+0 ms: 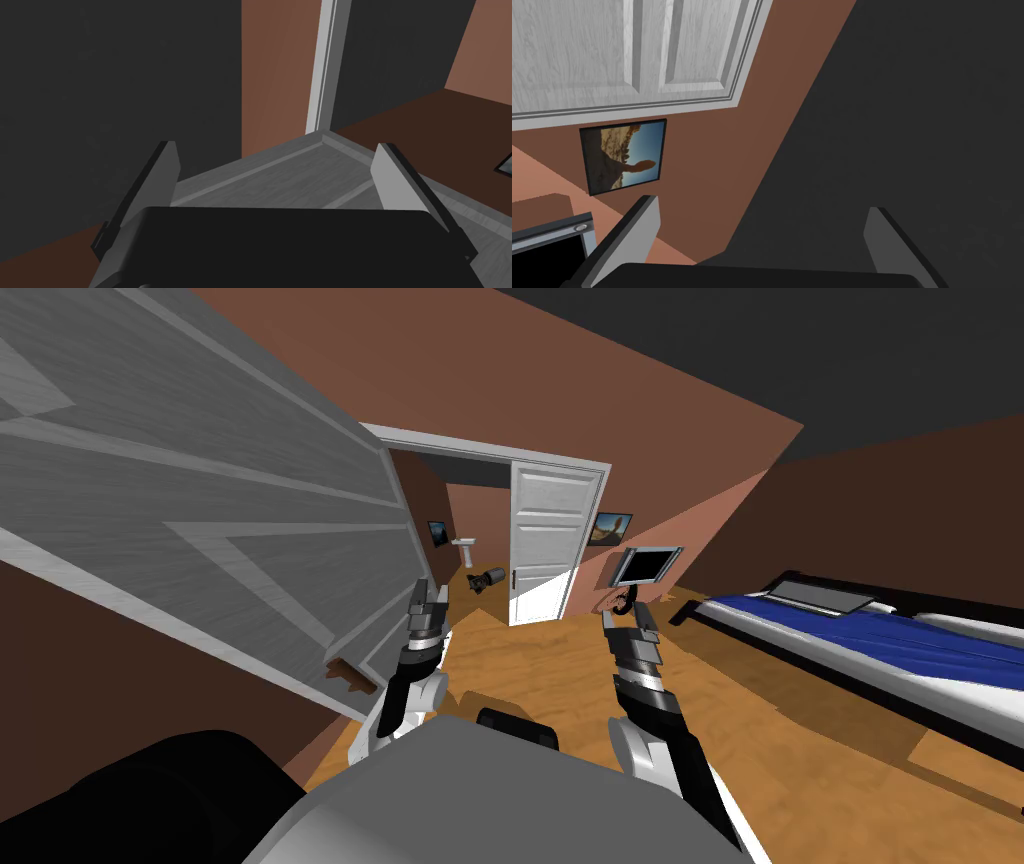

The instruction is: Pull the door open

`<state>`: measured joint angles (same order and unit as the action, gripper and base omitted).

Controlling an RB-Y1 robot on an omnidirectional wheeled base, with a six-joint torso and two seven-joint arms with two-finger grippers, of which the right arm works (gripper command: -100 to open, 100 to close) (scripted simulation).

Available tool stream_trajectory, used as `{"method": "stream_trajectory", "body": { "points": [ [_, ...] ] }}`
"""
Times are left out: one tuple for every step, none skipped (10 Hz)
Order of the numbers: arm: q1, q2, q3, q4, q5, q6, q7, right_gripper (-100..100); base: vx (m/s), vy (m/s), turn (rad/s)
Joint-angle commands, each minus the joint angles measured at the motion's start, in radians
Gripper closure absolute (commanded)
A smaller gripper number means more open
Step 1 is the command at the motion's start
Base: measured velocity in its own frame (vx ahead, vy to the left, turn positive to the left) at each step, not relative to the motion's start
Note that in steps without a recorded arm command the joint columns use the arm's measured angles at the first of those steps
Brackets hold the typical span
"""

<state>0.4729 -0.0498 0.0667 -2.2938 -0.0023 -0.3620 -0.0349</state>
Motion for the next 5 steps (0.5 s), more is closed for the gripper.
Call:
{"method": "stream_trajectory", "body": {
  "points": [
    [-0.011, -0.006, 0.005, 0.034, -0.023, -0.013, -0.025, -100, 0.053, 0.006, 0.143],
    [-0.018, -0.010, 0.009, 0.058, -0.040, -0.022, -0.044, -100, 0.098, 0.020, 0.169],
    [-0.027, -0.015, 0.013, 0.085, -0.059, -0.032, -0.064, -100, 0.141, 0.018, 0.132],
    [-0.032, -0.018, 0.016, 0.103, -0.071, -0.038, -0.077, -100, 0.126, 0.014, 0.122],
    [-0.044, -0.024, 0.022, 0.138, -0.095, -0.052, -0.104, -100, 0.114, 0.005, 0.178]
  ]
}}
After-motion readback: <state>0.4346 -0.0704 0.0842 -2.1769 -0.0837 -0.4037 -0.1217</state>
